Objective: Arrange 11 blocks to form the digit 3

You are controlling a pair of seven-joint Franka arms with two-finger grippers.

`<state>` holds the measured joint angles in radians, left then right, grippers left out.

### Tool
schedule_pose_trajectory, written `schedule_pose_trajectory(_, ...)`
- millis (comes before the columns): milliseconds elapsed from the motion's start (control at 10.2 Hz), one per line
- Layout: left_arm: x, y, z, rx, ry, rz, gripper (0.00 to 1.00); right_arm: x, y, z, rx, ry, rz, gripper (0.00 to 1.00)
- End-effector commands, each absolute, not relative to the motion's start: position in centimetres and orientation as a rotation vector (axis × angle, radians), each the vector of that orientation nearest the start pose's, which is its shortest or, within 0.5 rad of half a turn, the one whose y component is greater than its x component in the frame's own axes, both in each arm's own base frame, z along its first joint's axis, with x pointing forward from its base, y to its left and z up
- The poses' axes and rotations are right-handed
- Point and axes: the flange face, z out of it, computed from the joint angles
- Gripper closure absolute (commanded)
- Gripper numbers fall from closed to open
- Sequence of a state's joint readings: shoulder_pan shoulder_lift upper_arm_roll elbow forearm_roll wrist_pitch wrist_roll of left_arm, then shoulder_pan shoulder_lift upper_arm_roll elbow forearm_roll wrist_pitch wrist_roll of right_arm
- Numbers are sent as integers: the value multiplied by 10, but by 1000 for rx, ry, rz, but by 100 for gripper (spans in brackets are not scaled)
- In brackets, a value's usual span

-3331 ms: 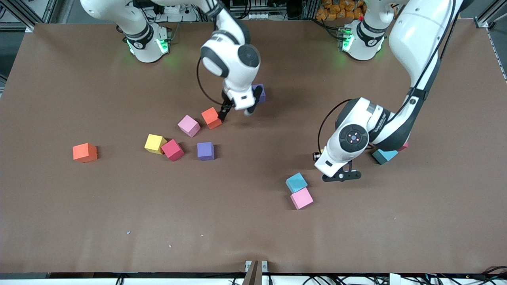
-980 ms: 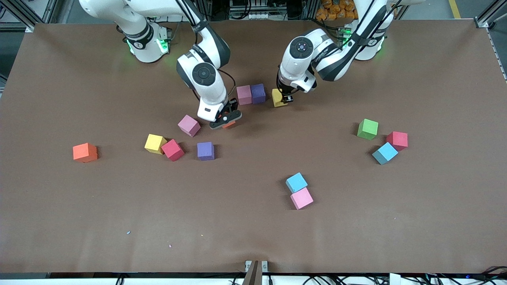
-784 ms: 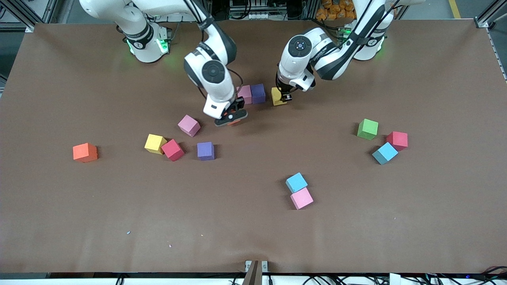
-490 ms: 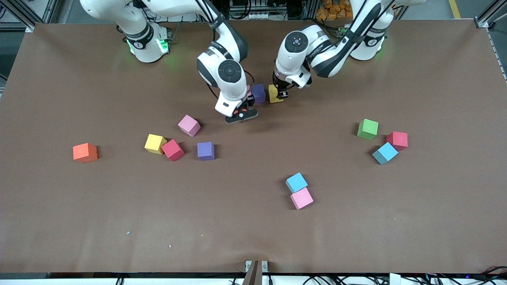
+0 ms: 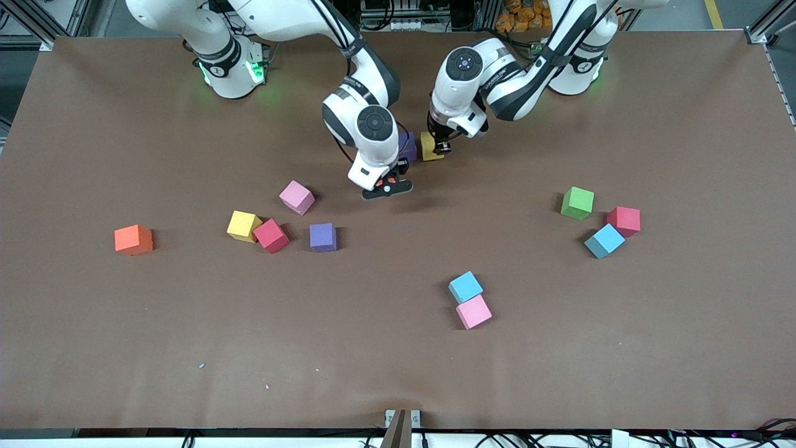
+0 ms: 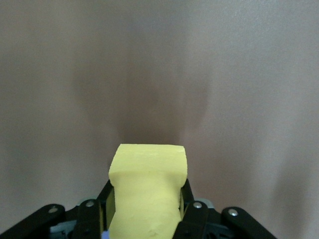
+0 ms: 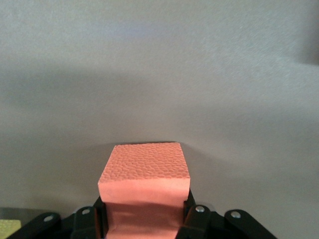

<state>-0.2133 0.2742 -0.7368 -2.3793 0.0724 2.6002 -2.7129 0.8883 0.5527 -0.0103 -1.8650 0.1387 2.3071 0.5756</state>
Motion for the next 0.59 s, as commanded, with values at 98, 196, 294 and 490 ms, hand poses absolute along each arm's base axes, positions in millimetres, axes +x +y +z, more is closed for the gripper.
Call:
schedule_pose_trajectory(98,281,-419,233,2081,2347,-184,100,388,499,206,-3138,-262,249,84)
schedule_pose_trajectory(196,281,-419,233,2081,2347,-185,100,386,498,205,-3148,-253,264,84)
schedule_pose_trajectory(294,282,-419,233,2080,2347,-187,100,385,497,205,-3155,-257,279,84)
schedule_pose_trajectory(490,281,-421,234,2077,2335,-194,100,379,498,206,-3166,-267,304,84)
